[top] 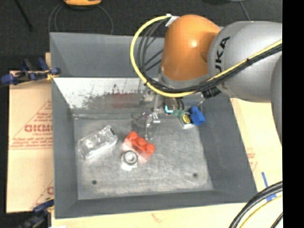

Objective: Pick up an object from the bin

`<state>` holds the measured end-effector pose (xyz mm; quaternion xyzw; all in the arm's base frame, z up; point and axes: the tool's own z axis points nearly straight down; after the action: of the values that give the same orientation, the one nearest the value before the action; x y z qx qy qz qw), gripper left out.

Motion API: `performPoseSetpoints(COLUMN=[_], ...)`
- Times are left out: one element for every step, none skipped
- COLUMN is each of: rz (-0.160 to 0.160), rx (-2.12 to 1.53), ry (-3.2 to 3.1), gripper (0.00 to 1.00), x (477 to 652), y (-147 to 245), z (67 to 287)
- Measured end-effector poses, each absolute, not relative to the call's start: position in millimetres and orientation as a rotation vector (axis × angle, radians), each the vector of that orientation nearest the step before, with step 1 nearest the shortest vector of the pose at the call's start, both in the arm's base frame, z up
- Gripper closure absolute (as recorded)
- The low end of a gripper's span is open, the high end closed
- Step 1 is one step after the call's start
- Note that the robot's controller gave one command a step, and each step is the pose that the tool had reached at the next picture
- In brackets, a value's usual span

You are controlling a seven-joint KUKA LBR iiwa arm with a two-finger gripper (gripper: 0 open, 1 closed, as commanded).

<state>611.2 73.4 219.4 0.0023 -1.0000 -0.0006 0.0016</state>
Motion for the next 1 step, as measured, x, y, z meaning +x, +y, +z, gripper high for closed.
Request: performPoseSetpoints(rz=[-0.002], rx=[0.155], ry=[-3.151], gripper=[0.00], x=[586.0], y=[64.6], z=[72.8])
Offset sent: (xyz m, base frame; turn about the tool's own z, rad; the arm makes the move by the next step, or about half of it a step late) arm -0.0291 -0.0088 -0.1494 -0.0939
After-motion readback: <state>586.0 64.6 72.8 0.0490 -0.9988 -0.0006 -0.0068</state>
